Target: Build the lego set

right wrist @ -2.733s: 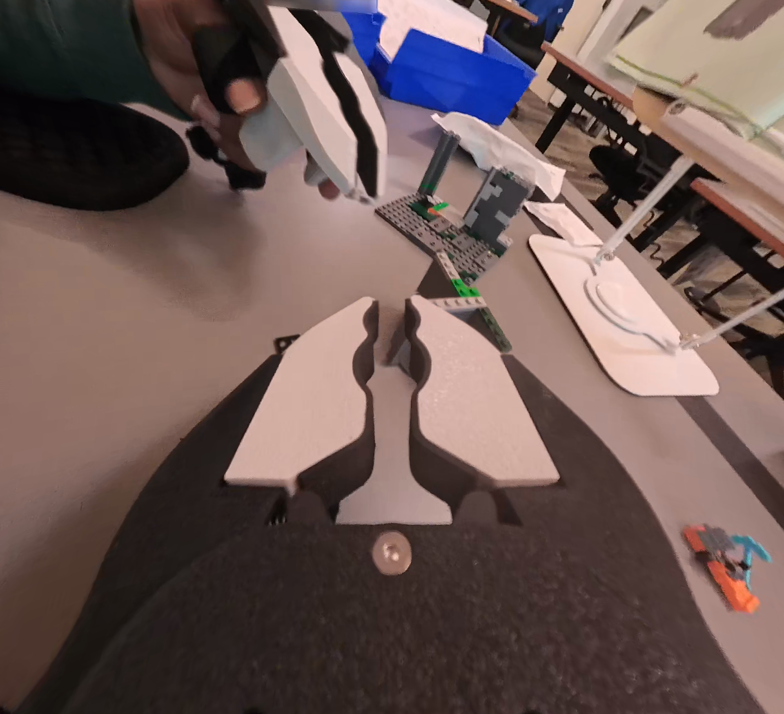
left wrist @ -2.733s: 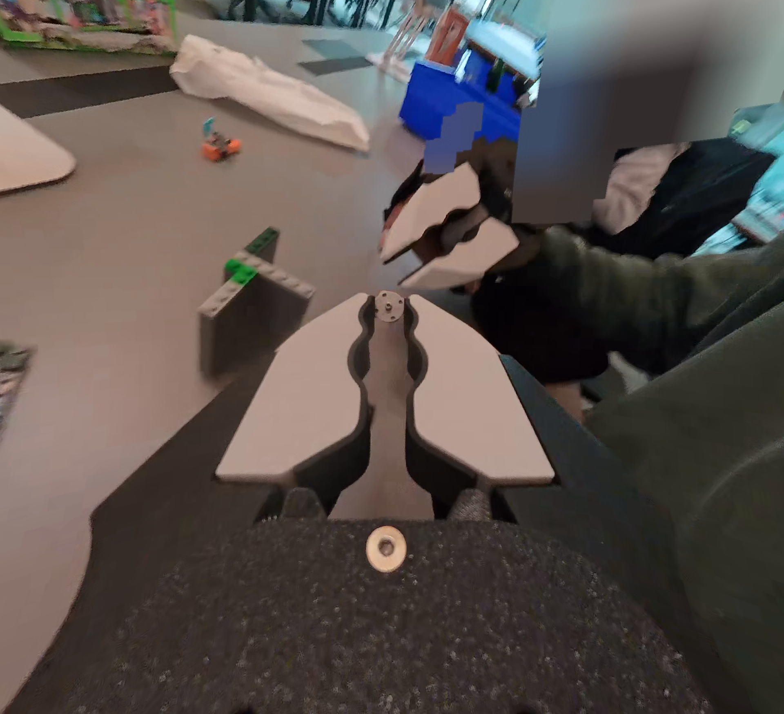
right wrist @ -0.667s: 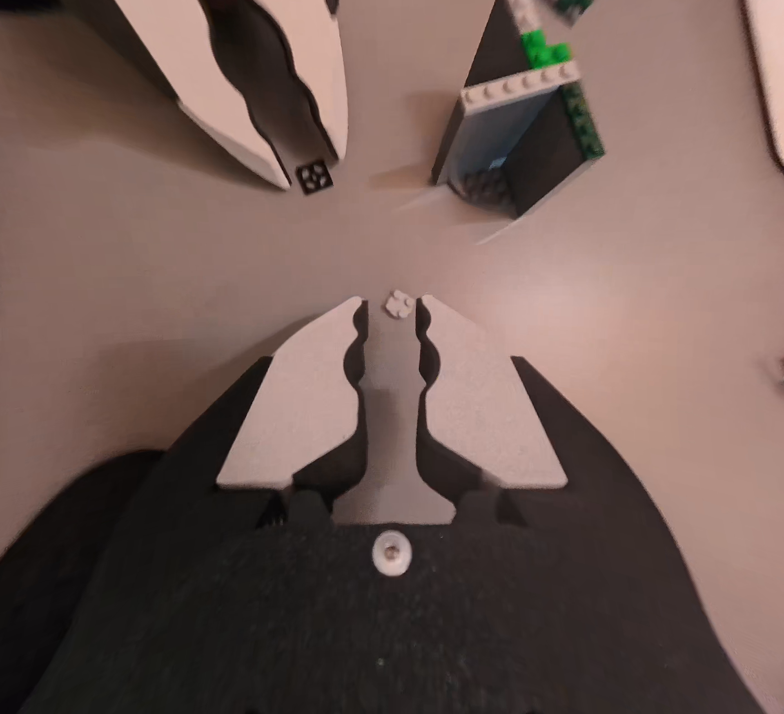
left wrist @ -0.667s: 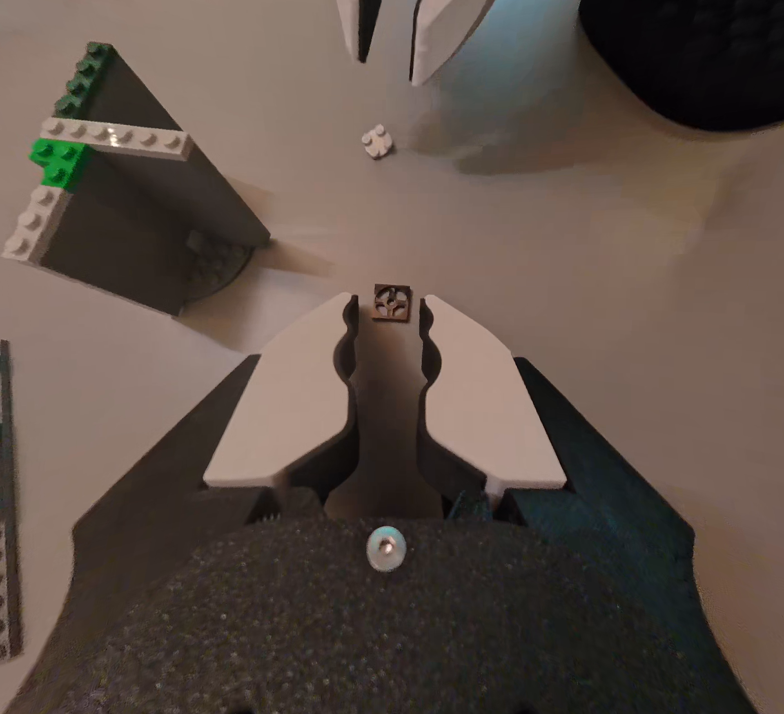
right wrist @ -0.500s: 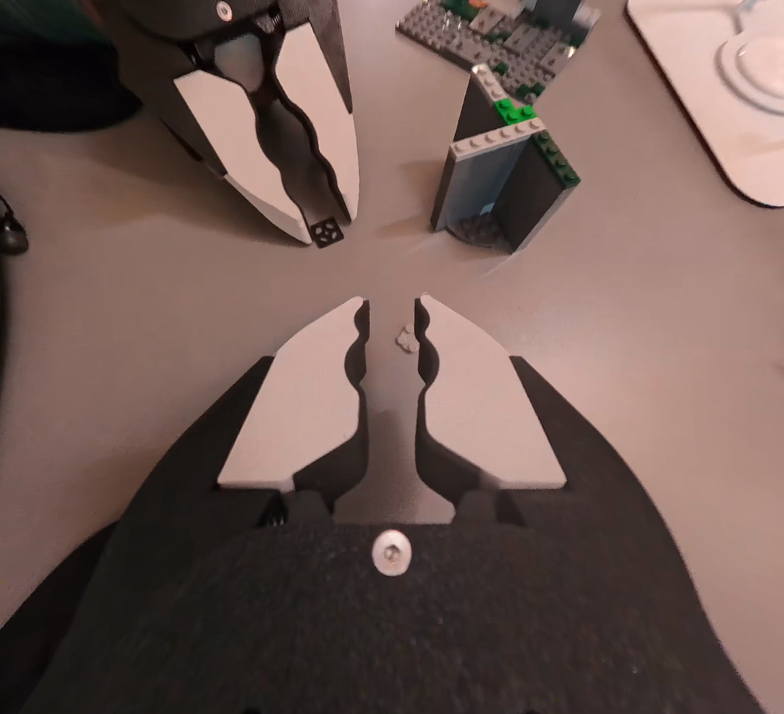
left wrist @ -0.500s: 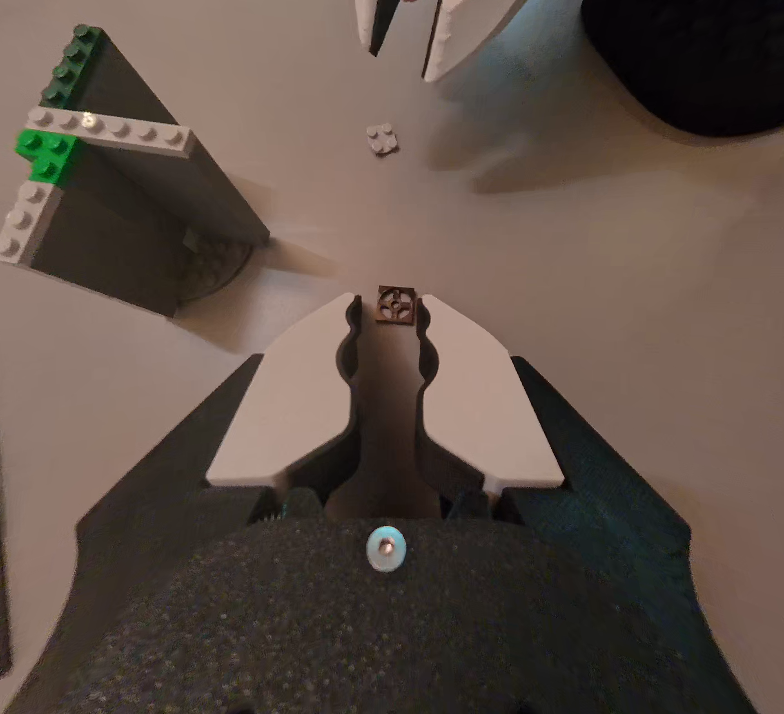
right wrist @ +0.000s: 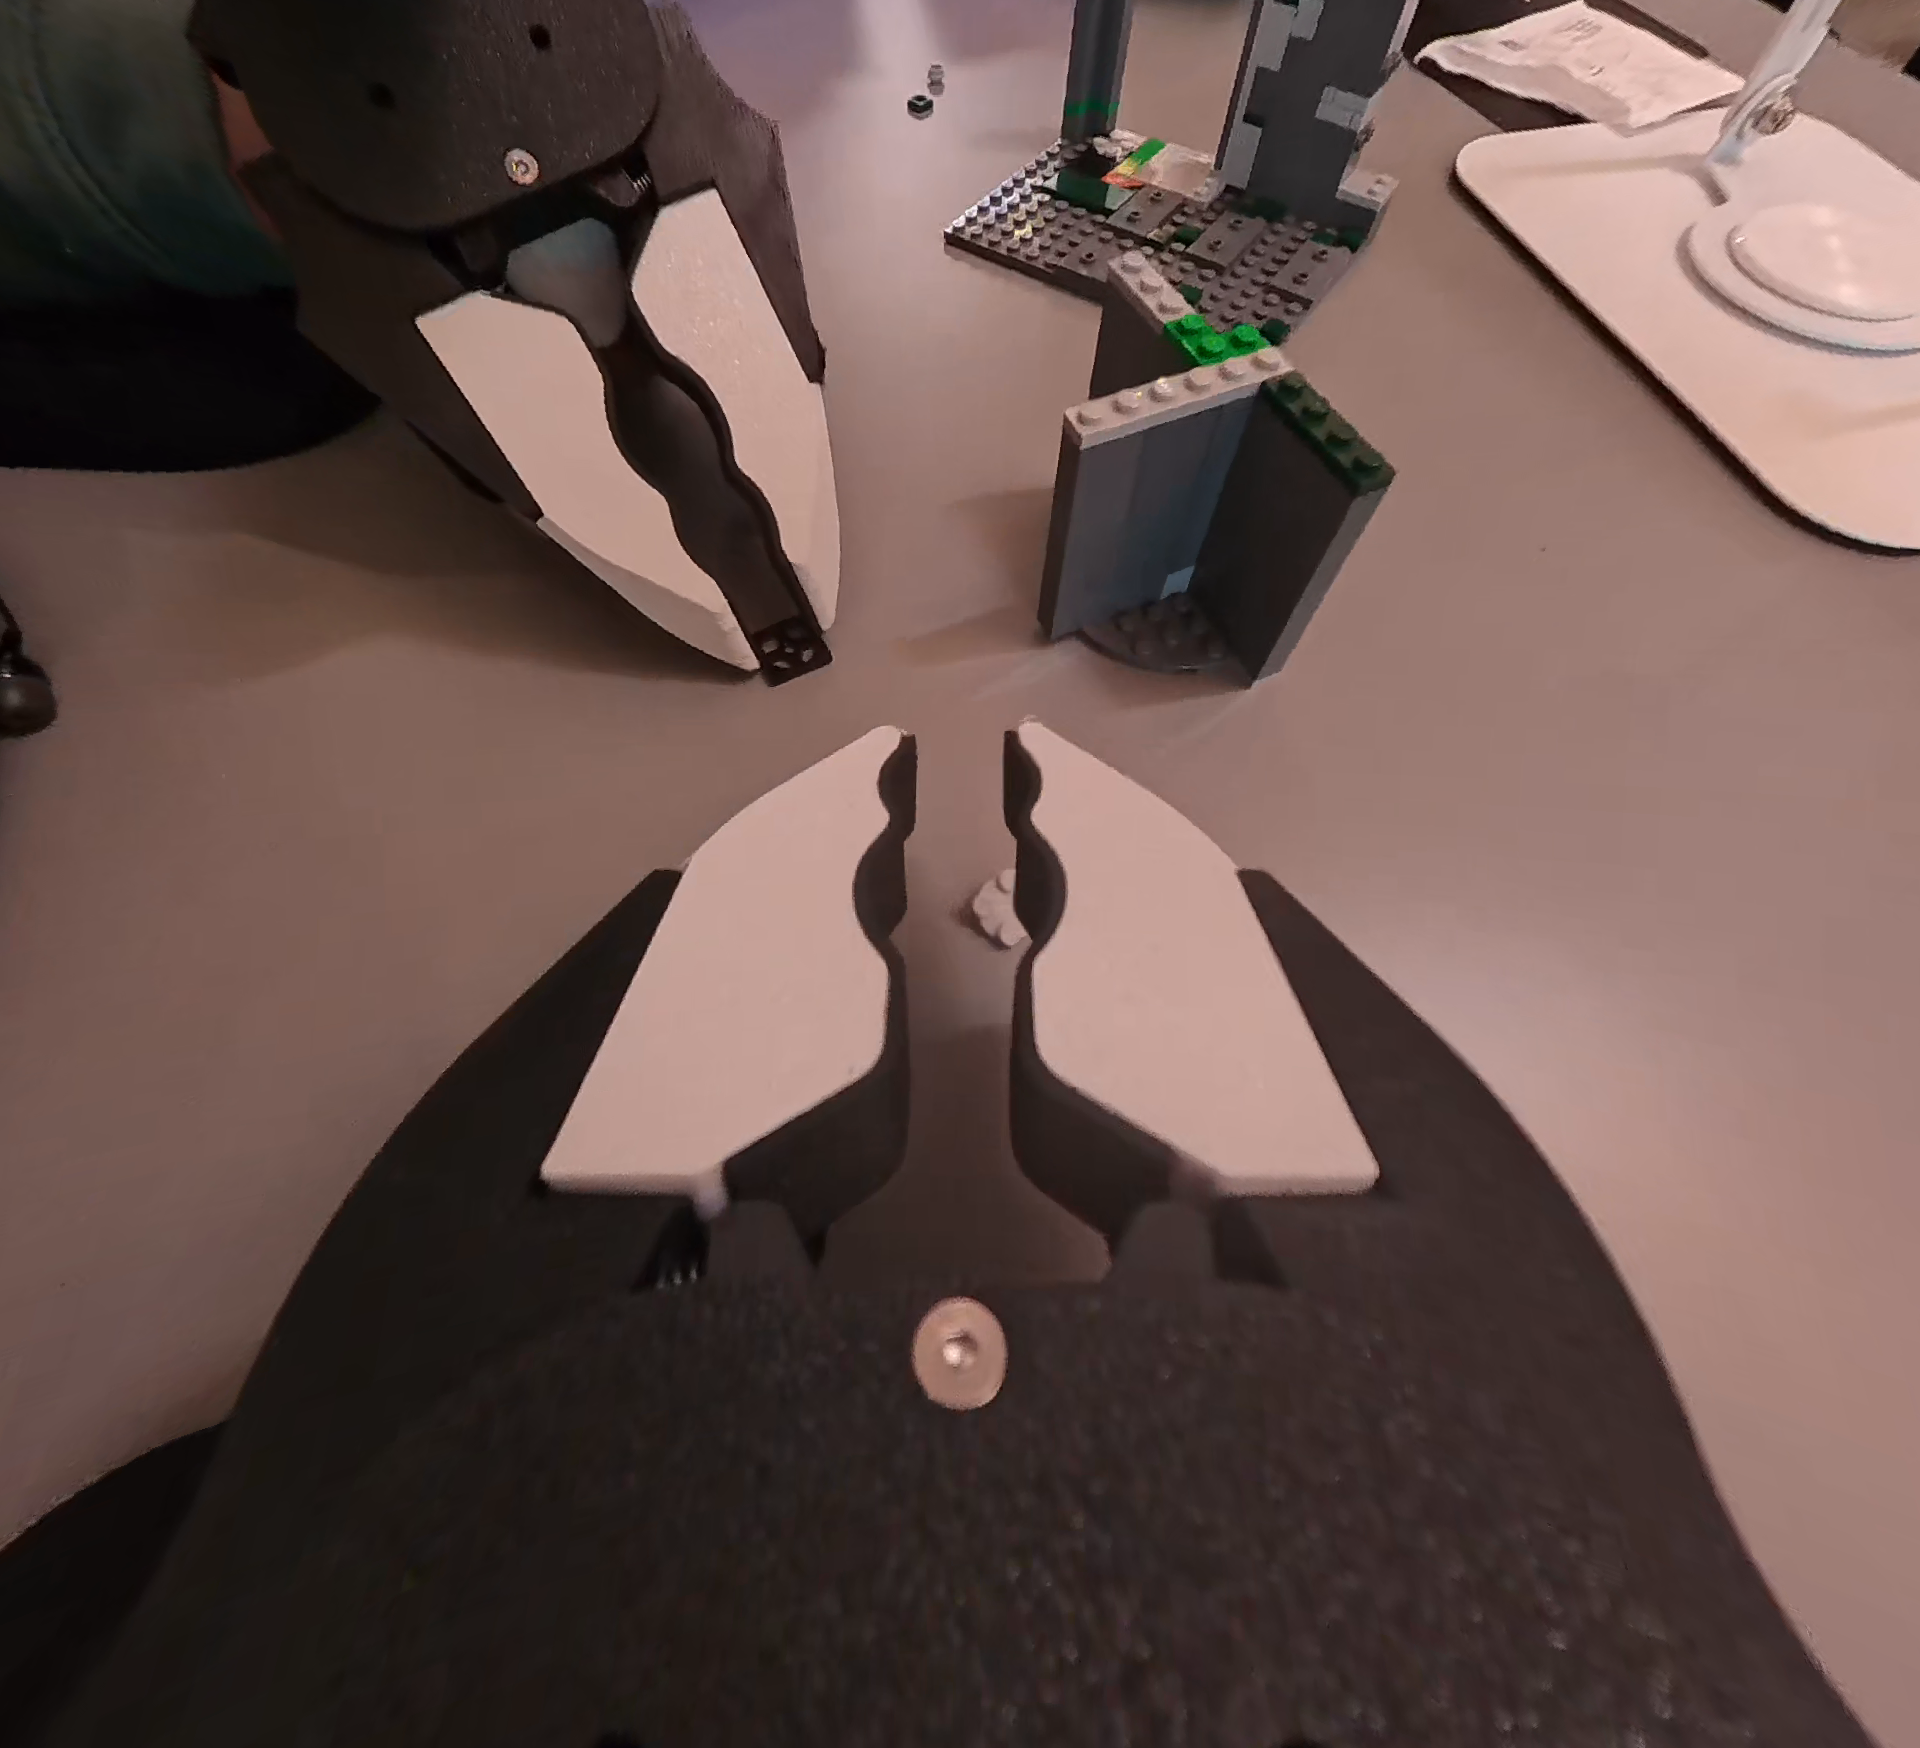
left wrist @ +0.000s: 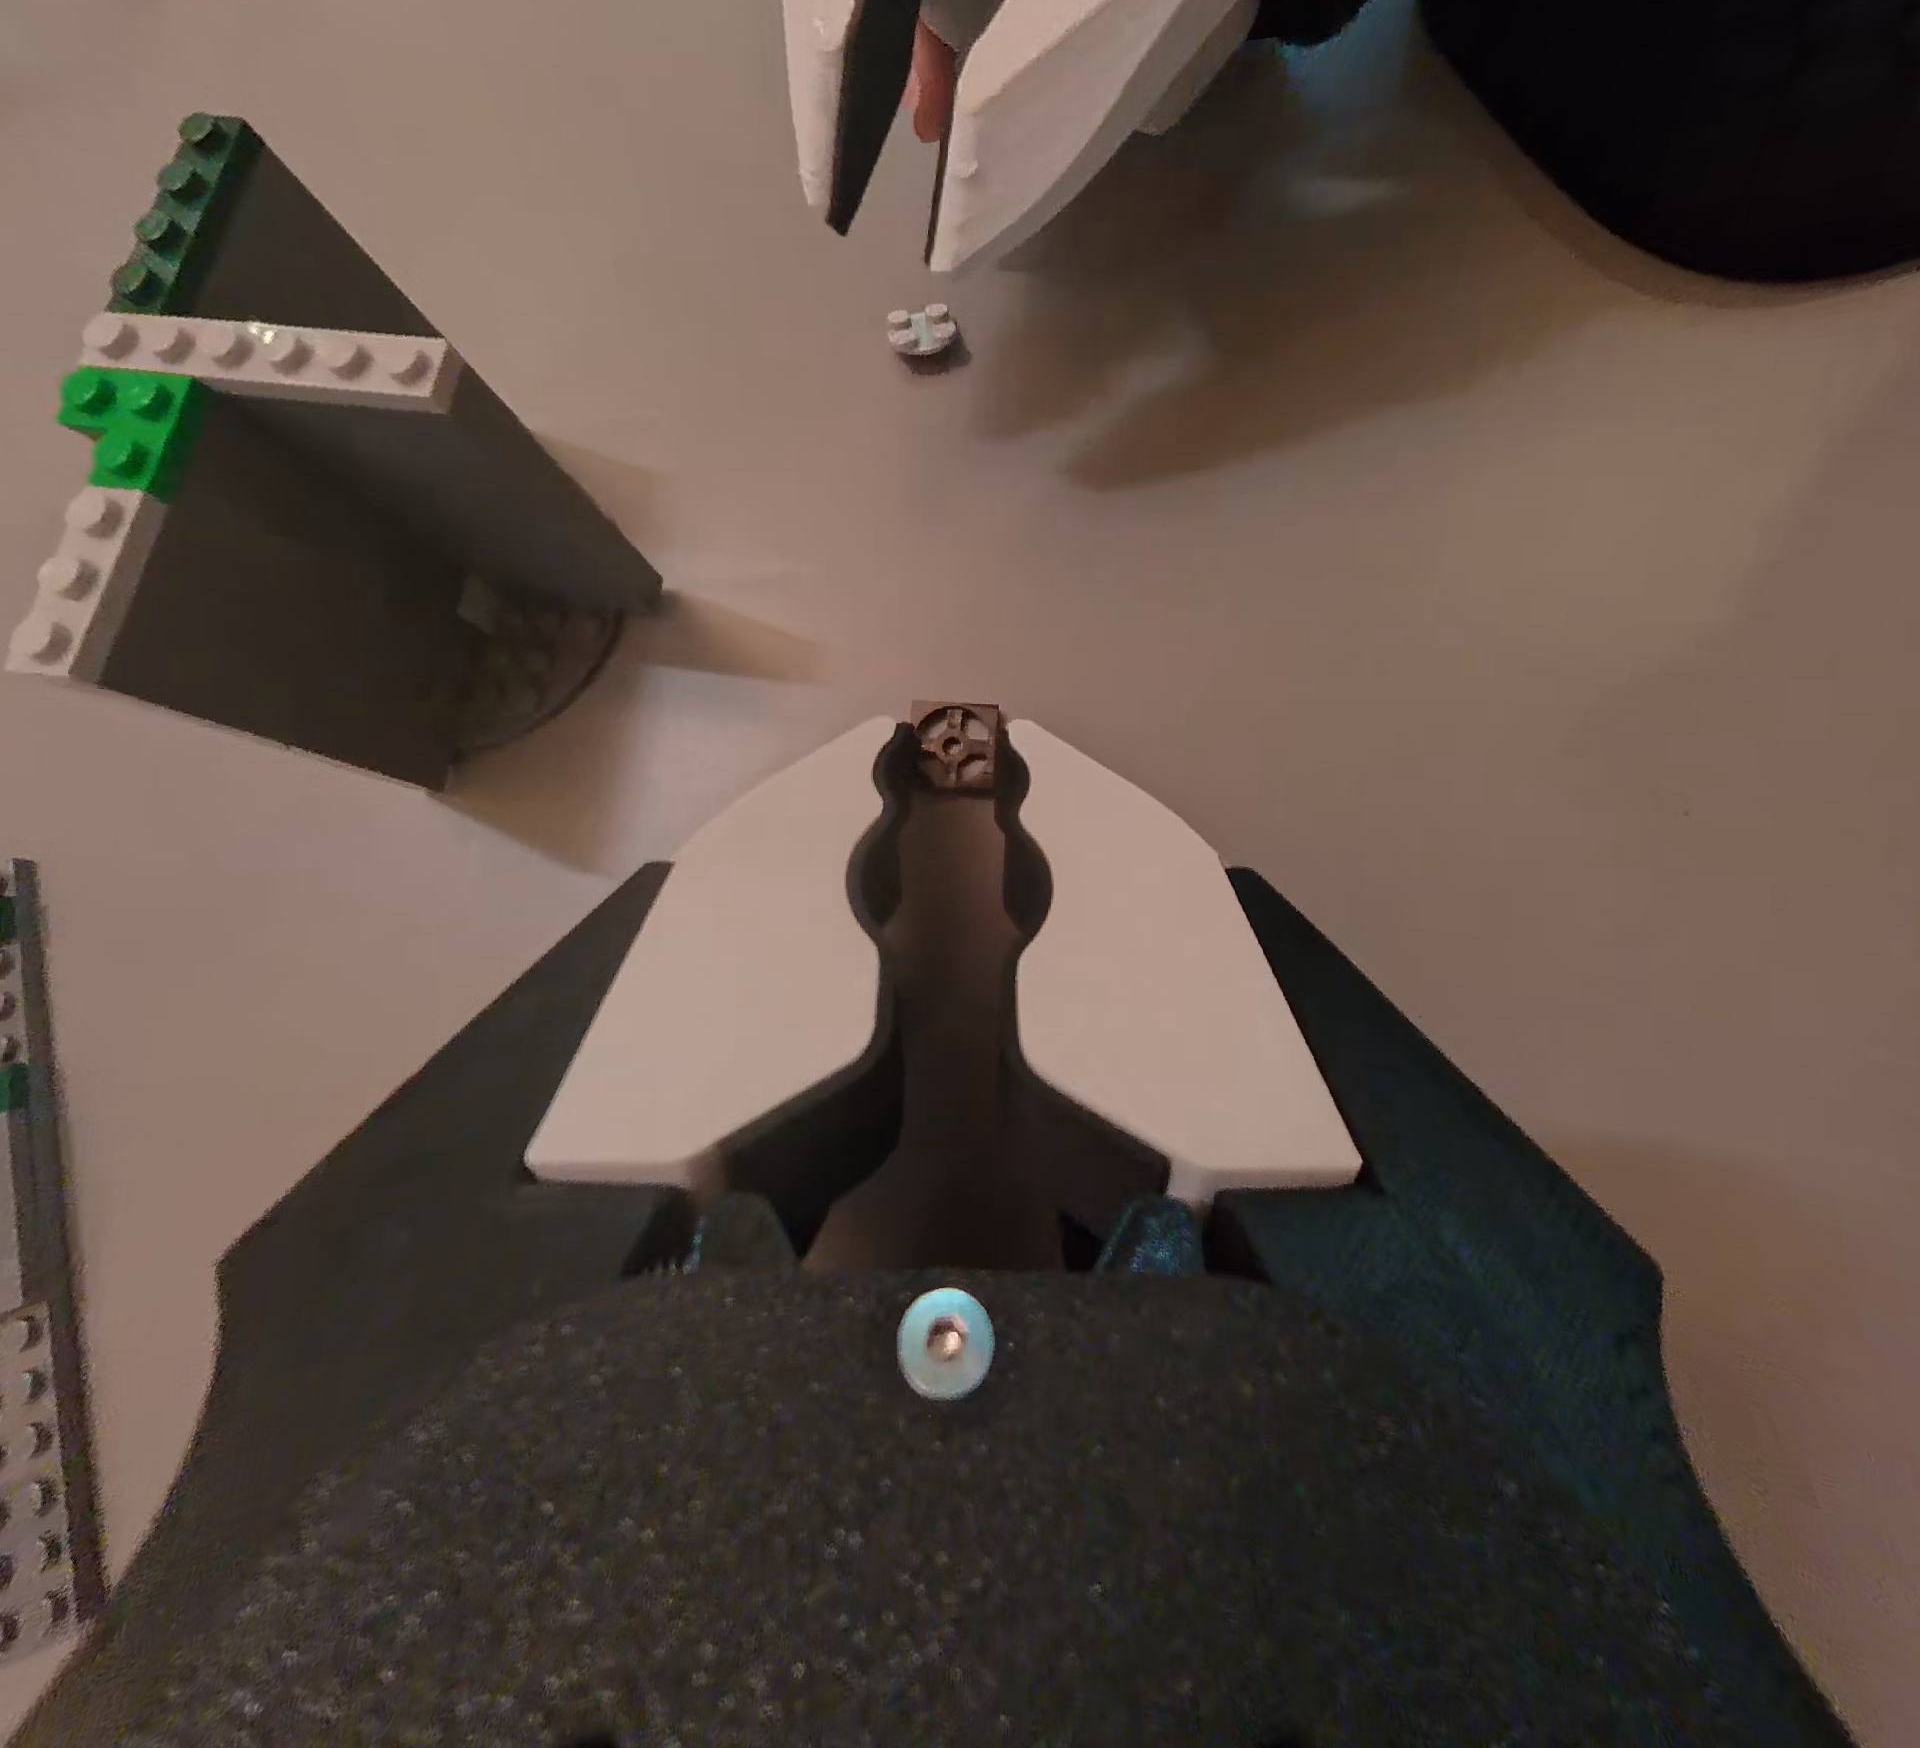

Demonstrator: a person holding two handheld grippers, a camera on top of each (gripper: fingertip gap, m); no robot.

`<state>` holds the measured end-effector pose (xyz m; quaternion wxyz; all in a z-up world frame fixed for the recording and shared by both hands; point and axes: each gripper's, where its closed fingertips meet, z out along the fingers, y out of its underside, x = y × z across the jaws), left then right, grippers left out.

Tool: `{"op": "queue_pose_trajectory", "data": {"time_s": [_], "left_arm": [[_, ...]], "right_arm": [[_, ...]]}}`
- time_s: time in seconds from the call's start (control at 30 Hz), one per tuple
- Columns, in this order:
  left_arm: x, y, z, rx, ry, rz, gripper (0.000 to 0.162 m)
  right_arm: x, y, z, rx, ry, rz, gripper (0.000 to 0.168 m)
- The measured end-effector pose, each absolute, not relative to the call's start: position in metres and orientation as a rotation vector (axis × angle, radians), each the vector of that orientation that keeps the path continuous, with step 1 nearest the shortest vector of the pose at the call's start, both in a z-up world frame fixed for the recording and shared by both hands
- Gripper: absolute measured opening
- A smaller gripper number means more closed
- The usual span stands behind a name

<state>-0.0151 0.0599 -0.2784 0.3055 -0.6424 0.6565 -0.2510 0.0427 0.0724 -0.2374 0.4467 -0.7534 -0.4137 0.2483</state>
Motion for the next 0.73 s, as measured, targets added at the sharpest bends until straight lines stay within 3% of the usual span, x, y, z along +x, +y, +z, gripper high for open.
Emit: {"op": "queue_pose_trajectory", "data": {"time_s": [0.03, 0.13, 0.27, 0.73], "left_arm": [[-0.016, 0.059, -0.278, -1.701, 1.735, -0.673, 0.014], [-0.016, 0.059, -0.271, -1.700, 1.706, -0.712, 0.014], [-0.019, 0.064, -0.259, -1.678, 1.663, -0.720, 0.000], [-0.021, 0.063, -0.266, -1.694, 1.690, -0.673, 0.000]], "right_arm": [[0.043, 0.073, -0.239, -1.870, -1.018, 0.620, 0.015], [0.043, 0.074, -0.242, -1.875, -1.016, 0.604, 0.015], [0.044, 0.078, -0.245, -1.870, -1.018, 0.551, 0.014], [0.046, 0.078, -0.244, -1.854, -1.013, 0.516, 0.014]]}}
